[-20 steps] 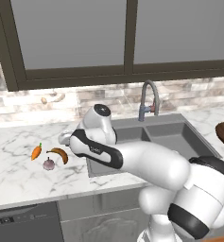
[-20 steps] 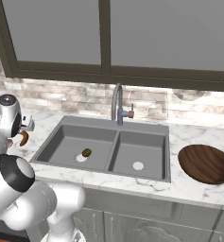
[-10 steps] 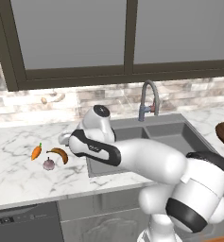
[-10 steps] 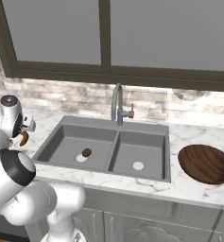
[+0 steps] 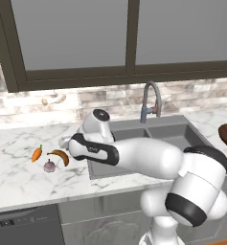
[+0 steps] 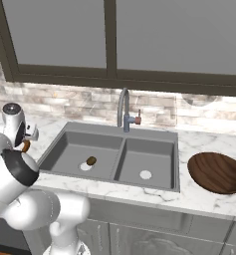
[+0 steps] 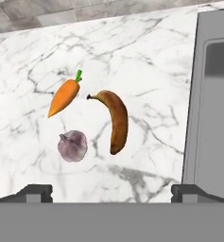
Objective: There is a mixed pile of frozen fruits and vegetables on the counter. Locate all the frozen vegetables and place the items in a bowl on the counter. Take all the frozen fruits and defrost them in a running sink.
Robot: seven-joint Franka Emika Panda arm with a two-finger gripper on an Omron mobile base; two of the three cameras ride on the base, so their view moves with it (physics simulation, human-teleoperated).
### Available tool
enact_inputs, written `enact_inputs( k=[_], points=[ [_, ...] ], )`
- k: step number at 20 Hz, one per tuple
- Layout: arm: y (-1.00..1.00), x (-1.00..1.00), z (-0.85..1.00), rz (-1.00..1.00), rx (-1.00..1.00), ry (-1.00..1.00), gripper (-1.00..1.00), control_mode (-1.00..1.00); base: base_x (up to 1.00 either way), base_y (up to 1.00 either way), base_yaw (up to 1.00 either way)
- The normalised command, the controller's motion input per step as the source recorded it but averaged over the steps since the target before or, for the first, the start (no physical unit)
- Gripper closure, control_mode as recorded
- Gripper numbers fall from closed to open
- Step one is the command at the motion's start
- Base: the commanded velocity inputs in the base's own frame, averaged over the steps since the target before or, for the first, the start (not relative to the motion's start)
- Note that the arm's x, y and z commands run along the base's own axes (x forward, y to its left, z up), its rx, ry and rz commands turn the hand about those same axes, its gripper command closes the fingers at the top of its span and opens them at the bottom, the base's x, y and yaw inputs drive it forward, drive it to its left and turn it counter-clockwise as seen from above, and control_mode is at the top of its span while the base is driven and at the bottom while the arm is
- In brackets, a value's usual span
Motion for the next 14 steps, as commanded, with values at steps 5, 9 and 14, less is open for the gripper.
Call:
enact_inputs(
  k=[5,9,14],
  points=[
    [0.06,0.05,-0.13,0.00,0.00,0.00,-1.00,-1.00,0.00,0.00,0.00],
    [0.14,0.08,-0.12,0.00,0.00,0.00,-1.00,-1.00,0.00,0.00,0.00],
    [0.10,0.08,-0.12,0.00,0.00,0.01,-1.00,-1.00,0.00,0.00,0.00]
  ],
)
